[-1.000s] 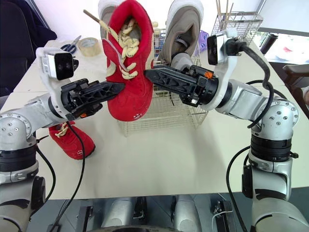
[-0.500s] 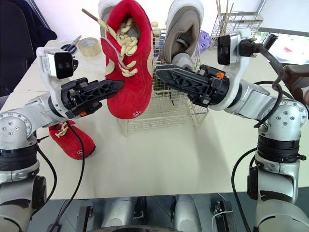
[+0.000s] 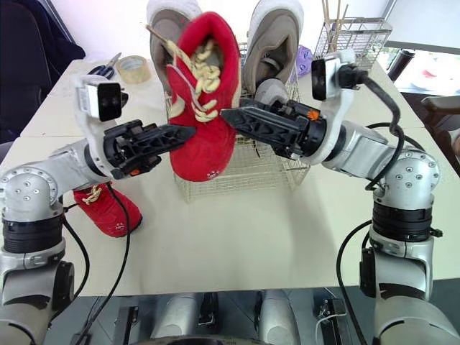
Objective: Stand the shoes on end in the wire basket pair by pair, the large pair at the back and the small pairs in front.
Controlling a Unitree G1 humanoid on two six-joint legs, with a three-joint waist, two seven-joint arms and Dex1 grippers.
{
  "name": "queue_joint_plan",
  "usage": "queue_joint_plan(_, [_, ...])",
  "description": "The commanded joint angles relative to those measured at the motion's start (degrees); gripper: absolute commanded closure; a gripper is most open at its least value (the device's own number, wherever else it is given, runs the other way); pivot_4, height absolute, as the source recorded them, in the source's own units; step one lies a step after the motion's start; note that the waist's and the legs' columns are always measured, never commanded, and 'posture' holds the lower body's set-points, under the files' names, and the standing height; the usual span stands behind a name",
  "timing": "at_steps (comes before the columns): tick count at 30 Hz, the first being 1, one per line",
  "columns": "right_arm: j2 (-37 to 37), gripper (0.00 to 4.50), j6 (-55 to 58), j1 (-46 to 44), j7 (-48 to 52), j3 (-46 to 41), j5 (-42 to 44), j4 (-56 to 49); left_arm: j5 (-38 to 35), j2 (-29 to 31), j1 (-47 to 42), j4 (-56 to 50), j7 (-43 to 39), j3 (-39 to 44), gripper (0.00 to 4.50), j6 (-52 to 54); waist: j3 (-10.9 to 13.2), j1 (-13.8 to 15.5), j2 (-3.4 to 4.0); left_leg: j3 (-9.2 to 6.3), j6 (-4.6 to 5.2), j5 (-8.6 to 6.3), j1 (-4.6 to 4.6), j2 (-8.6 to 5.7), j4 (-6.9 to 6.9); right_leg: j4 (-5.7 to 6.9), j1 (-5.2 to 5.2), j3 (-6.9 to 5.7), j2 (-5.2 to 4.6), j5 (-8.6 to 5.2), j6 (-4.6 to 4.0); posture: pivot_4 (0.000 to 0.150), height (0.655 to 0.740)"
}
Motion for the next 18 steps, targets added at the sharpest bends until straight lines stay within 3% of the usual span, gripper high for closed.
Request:
queue_joint_plan(1, [0.49, 0.93, -0.84, -1.94, -0.30, -0.55, 0.18, -1.47, 0.21, -0.23, -1.58, -1.87, -0.98, 0.29, 3.78, -0.41, 0.00, 0.00, 0.00, 0.00, 0.00, 0.00, 0.00, 0.00, 0.00, 0.00, 0.00, 0.00, 0.00, 0.00, 0.00, 0.150, 0.7400])
queue_joint_plan(5, [0.68, 3.12, -0.64, -2.24, -0.61, -0.91, 1.23, -1.56, 0.41, -0.19, -1.74, -1.49, -1.13, 0.74, 3.78, -0.29, 0.00, 0.07, 0.00, 0.00, 0.00, 0.00, 0.00, 0.00, 0.00, 0.00, 0.00, 0.00, 0.00, 0.00, 0.00, 0.150, 0.7400])
queue_joint_plan(8, [0.51, 4.11, -0.90, -2.55, -0.01, -1.03, 0.71, -2.04, 0.46, -0.01, -1.88, -1.02, -1.19, 0.94, 3.78, -0.09, 0.00, 0.02, 0.00, 0.00, 0.00, 0.00, 0.00, 0.00, 0.00, 0.00, 0.00, 0.00, 0.00, 0.00, 0.00, 0.150, 0.7400])
queue_joint_plan(11, [0.19, 4.28, -2.05, -2.94, 2.05, -1.63, -0.81, -2.80, 1.75, 0.50, -2.24, -0.73, -1.02, 1.05, 2.79, -0.35, 0.00, 0.04, 0.00, 0.00, 0.00, 0.00, 0.00, 0.00, 0.00, 0.00, 0.00, 0.00, 0.00, 0.00, 0.00, 0.150, 0.7400])
queue_joint_plan(14, [-0.29, 4.28, -7.08, -2.35, 5.31, -3.44, -6.64, -3.87, 6.36, 1.95, -1.94, -2.45, 0.16, 1.43, 1.36, -2.20, 0.00, 0.01, 0.00, 0.00, 0.00, 0.00, 0.00, 0.00, 0.00, -0.01, 0.00, 0.00, 0.00, 0.00, 0.00, 0.150, 0.7400])
queue_joint_plan(18, [-6.63, 4.28, -12.40, -3.07, 17.02, -3.24, -17.55, 0.63, 9.51, 8.79, 0.20, -6.52, 0.52, 4.81, 1.36, -2.00, 0.01, -0.03, -0.01, 0.03, 0.00, 0.00, -0.01, 0.00, -0.03, -0.04, -0.03, 0.01, 0.00, 0.00, 0.00, 0.150, 0.7400])
